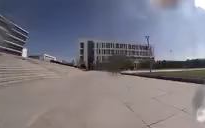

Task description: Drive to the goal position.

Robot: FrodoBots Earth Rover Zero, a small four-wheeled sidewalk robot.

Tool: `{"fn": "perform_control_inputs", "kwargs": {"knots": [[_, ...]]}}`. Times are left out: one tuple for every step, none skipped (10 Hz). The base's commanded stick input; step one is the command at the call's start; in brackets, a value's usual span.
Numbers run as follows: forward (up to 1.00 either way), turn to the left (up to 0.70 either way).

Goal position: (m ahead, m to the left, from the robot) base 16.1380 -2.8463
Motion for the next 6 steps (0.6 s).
{"fn": "perform_control_inputs", "kwargs": {"knots": [[0.70,0.00],[0.70,0.00],[0.70,0.00],[0.70,0.00],[0.70,0.00],[0.70,0.00]]}}
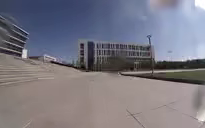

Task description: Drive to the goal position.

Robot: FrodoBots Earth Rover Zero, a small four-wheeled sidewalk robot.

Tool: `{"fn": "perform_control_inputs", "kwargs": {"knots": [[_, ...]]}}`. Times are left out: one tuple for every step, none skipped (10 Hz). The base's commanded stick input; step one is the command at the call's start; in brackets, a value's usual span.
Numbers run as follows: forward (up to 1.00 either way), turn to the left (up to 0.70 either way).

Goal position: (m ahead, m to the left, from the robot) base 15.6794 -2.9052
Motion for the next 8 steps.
{"fn": "perform_control_inputs", "kwargs": {"knots": [[0.70,0.00],[0.70,0.00],[0.70,0.00],[0.70,0.00],[0.70,0.00],[0.70,0.00],[0.70,0.00],[0.70,0.00]]}}
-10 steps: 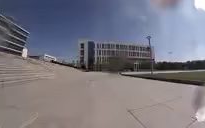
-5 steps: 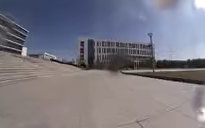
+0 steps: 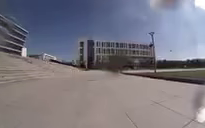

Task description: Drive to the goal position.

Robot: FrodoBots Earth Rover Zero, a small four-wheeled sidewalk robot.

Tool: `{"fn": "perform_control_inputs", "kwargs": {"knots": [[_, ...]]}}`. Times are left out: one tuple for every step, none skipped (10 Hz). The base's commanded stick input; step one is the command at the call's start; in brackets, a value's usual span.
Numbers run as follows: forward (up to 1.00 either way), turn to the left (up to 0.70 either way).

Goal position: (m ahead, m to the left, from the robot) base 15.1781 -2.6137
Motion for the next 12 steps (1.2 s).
{"fn": "perform_control_inputs", "kwargs": {"knots": [[0.70,0.00],[0.70,0.00],[0.70,0.03],[0.70,0.12],[0.70,0.22],[0.70,0.32],[0.70,0.28],[0.70,0.00],[0.70,0.00],[0.70,0.00],[0.70,0.00],[0.70,0.00]]}}
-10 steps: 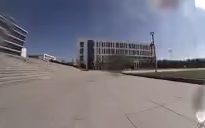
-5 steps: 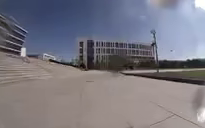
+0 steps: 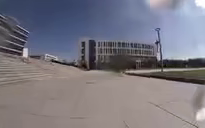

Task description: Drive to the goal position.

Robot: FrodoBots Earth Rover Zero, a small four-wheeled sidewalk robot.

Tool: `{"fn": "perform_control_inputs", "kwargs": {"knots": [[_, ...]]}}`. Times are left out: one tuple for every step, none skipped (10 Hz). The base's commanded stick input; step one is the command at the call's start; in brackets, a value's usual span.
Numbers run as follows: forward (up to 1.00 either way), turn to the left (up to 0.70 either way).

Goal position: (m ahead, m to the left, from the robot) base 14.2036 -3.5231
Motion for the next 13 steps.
{"fn": "perform_control_inputs", "kwargs": {"knots": [[0.70,0.00],[0.70,0.00],[0.70,0.00],[0.70,0.00],[0.70,0.00],[0.70,0.00],[0.70,0.00],[0.70,0.00],[0.70,0.00],[0.70,0.00],[0.70,0.00],[0.70,0.00],[0.70,0.00]]}}
